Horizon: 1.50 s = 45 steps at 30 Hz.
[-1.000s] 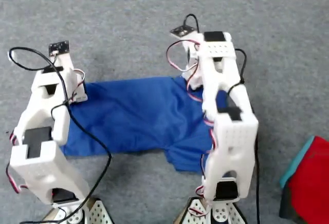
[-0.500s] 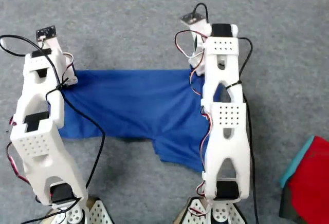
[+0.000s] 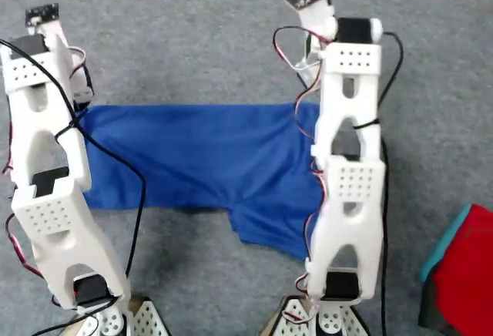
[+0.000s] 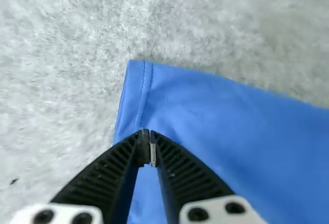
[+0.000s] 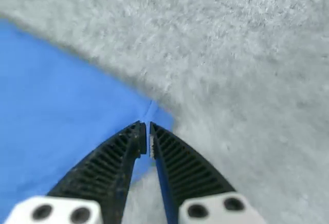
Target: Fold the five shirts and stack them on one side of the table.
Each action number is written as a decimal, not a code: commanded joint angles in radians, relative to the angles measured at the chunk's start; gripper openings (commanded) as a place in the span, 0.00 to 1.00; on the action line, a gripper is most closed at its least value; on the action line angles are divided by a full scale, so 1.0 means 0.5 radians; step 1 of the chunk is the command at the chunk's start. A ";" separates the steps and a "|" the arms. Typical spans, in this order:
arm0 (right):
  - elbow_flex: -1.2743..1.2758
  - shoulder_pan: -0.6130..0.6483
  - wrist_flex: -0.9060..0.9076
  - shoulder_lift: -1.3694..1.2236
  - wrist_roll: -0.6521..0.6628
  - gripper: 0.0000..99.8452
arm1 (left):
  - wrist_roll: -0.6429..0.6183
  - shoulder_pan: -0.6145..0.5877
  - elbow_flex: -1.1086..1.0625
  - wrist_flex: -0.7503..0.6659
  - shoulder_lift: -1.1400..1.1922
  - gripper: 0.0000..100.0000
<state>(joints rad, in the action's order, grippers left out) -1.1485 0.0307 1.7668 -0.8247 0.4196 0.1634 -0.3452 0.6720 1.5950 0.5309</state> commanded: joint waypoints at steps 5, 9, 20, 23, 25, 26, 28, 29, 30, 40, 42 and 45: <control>1.137 0.137 0.028 1.106 0.390 0.03 | 0.123 -0.028 0.249 0.298 -0.198 0.02; 1.775 0.216 -0.021 1.548 0.620 0.03 | 0.123 0.006 0.012 0.282 -0.468 0.02; 3.184 0.284 -0.381 2.352 0.973 0.03 | 0.117 0.040 -1.835 -0.712 -1.367 0.02; 3.420 0.327 -0.365 2.450 1.142 0.03 | 0.110 0.040 -2.326 -1.108 -1.554 0.02; 3.577 0.364 -0.368 2.512 1.234 0.03 | 0.110 0.037 -2.587 -1.356 -1.619 0.02; 3.650 0.385 -0.368 2.545 1.267 0.03 | 0.110 0.015 -2.679 -1.482 -1.625 0.02; 3.785 0.474 -0.374 2.622 1.320 0.03 | 0.089 -0.046 -2.823 -1.694 -1.610 0.02; 3.853 0.520 -0.390 2.668 1.341 0.03 | 0.049 -0.083 -2.875 -1.789 -1.591 0.02; 3.914 0.560 -0.399 2.711 1.353 0.03 | -0.009 -0.132 -2.918 -1.878 -1.570 0.02; 4.187 0.904 -0.776 2.730 1.234 0.20 | -0.160 -0.396 -2.814 -2.111 -1.300 0.02; 4.184 0.941 -0.856 2.592 1.221 0.20 | -0.160 -0.381 -2.777 -2.108 -1.250 0.02; 4.172 0.950 -1.013 2.368 1.194 0.20 | -0.160 -0.365 -2.734 -2.102 -1.189 0.02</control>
<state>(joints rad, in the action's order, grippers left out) 0.9459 0.4895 1.3249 0.4365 1.0303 0.0944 -0.5340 -0.7472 0.5516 -0.0675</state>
